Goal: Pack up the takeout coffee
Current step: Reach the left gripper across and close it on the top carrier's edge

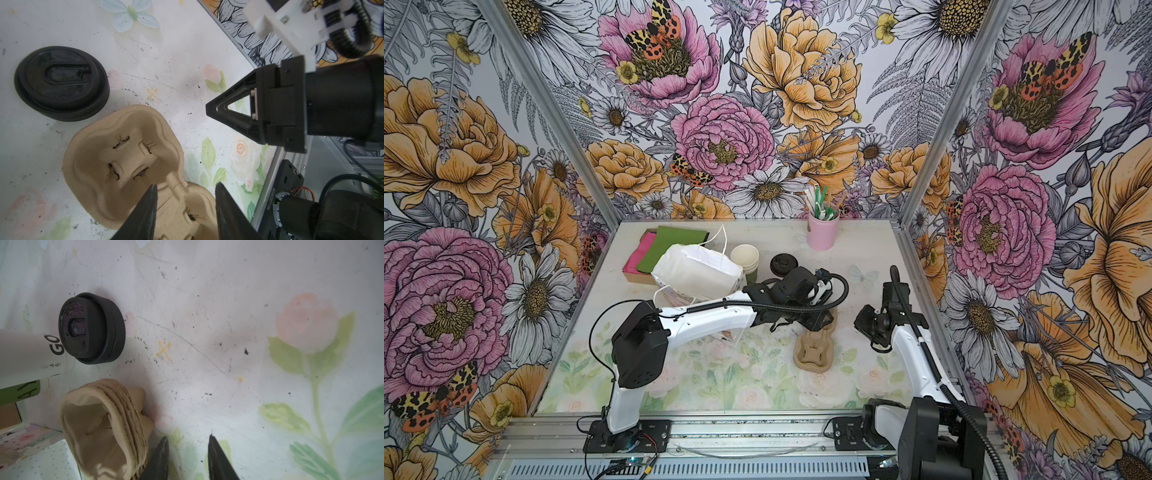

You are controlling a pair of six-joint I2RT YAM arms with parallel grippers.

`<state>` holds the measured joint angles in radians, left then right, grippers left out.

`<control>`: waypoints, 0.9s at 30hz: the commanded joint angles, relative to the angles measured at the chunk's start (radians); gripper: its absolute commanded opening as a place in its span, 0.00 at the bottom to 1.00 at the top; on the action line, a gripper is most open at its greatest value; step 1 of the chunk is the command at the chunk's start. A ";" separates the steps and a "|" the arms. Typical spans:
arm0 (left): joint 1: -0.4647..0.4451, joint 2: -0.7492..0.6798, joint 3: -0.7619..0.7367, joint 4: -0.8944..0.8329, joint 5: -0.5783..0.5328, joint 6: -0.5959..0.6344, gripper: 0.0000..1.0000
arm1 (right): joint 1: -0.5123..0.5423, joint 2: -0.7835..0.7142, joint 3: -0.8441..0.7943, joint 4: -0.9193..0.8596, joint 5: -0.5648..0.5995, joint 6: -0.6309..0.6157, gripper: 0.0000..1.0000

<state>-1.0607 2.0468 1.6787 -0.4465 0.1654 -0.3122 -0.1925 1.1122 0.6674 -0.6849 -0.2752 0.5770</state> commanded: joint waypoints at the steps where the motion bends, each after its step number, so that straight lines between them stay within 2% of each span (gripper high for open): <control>1: -0.026 0.047 0.081 -0.080 -0.040 0.070 0.46 | -0.032 -0.036 -0.010 0.047 -0.048 0.018 0.33; 12: -0.105 0.198 0.276 -0.225 -0.340 0.245 0.44 | -0.078 -0.056 -0.029 0.058 -0.072 0.017 0.45; 18: -0.123 0.244 0.309 -0.227 -0.415 0.284 0.42 | -0.097 -0.069 -0.047 0.068 -0.085 0.015 0.48; 23: -0.123 0.275 0.331 -0.226 -0.431 0.296 0.41 | -0.102 -0.072 -0.059 0.079 -0.103 0.015 0.50; 27: -0.123 0.291 0.341 -0.225 -0.428 0.300 0.35 | -0.105 -0.072 -0.064 0.082 -0.110 0.013 0.50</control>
<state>-1.1828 2.3234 1.9846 -0.6708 -0.2314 -0.0315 -0.2897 1.0595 0.6102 -0.6342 -0.3687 0.5907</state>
